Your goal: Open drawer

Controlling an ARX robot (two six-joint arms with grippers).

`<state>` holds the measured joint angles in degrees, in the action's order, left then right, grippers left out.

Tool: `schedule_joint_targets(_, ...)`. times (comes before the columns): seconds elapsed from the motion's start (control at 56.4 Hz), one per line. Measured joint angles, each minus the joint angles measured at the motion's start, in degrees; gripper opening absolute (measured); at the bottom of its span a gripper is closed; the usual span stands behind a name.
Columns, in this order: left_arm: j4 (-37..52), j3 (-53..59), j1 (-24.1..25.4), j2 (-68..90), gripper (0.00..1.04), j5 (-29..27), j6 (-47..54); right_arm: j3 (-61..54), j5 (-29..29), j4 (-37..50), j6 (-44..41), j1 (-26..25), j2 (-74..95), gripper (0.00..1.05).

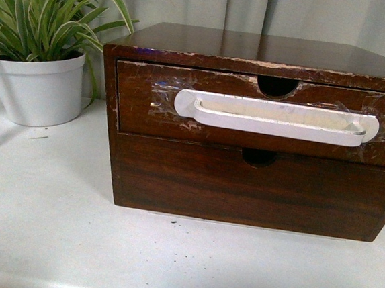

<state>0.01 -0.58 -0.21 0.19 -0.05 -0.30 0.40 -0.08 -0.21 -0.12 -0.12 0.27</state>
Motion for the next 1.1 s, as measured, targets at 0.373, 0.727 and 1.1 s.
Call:
schedule_joint_targets(0.373,0.0,0.0,0.0,0.0,0.98,0.0,0.0,0.0,0.0,0.0,0.0,0.0,0.0,0.96)
schedule_joint_targets(0.727,0.0,0.0,0.0,0.0,0.98,0.0,0.0,0.0,0.0,0.0,0.0,0.0,0.0,0.96)
schedule_joint_targets(1.1,0.0,0.0,0.0,0.0,0.98,0.0,0.0,0.0,0.0,0.0,0.0,0.0,0.0,0.96)
